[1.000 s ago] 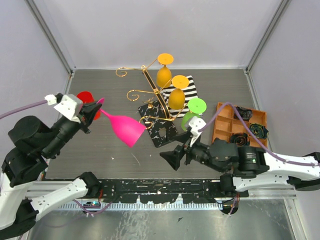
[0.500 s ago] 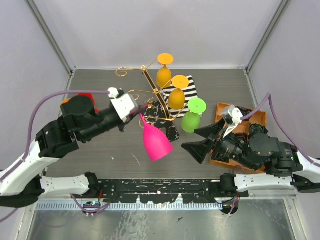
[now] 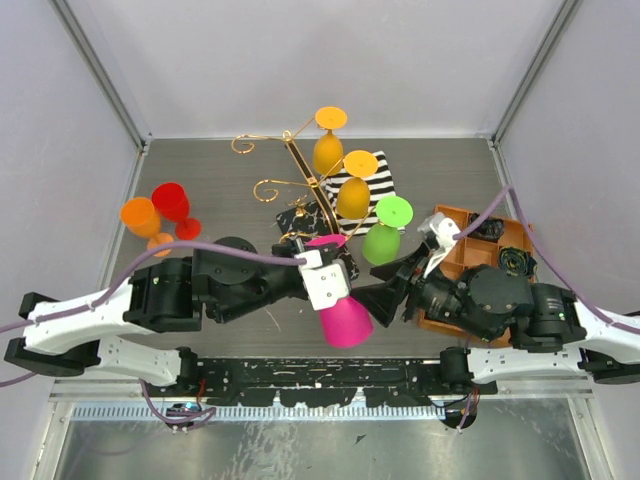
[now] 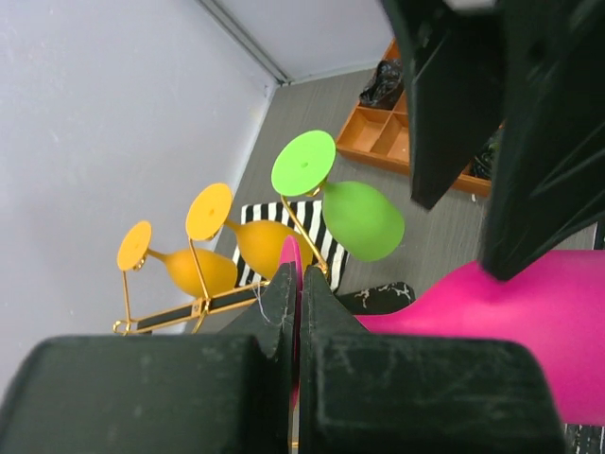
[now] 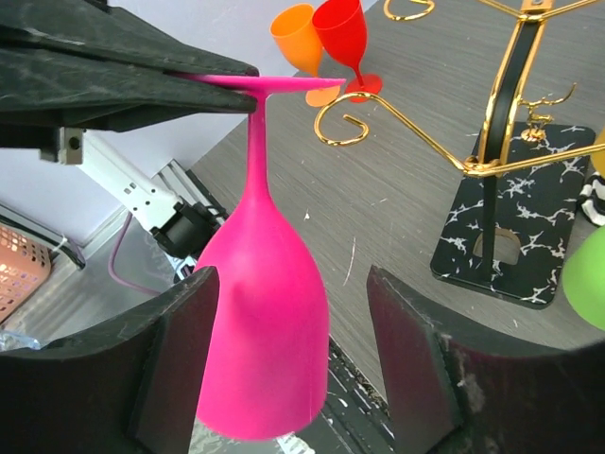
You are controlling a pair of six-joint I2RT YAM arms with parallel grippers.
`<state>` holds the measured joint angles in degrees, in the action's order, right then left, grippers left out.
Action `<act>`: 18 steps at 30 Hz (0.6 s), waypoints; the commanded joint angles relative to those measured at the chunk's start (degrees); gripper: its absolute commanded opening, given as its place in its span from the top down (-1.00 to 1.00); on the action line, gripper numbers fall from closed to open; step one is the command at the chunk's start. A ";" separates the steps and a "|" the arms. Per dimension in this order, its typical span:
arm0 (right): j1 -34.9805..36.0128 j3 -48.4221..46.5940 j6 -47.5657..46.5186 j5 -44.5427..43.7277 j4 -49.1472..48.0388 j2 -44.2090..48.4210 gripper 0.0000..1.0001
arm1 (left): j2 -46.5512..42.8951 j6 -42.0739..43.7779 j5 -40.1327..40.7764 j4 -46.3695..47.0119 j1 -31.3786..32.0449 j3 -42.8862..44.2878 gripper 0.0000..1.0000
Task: Place the wine glass upside down on the wine glass rack
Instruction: Turn the wine glass upside down at the wine rack.
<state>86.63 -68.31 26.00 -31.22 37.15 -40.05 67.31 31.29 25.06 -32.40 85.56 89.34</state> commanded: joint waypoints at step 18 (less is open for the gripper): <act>0.16 5.27 3.15 2.70 -13.16 -3.75 0.02 | 2.59 8.36 6.20 7.66 10.11 -0.48 1.00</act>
<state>86.63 -63.53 28.16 -28.60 27.27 -43.18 69.43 37.71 29.30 -28.34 94.21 89.08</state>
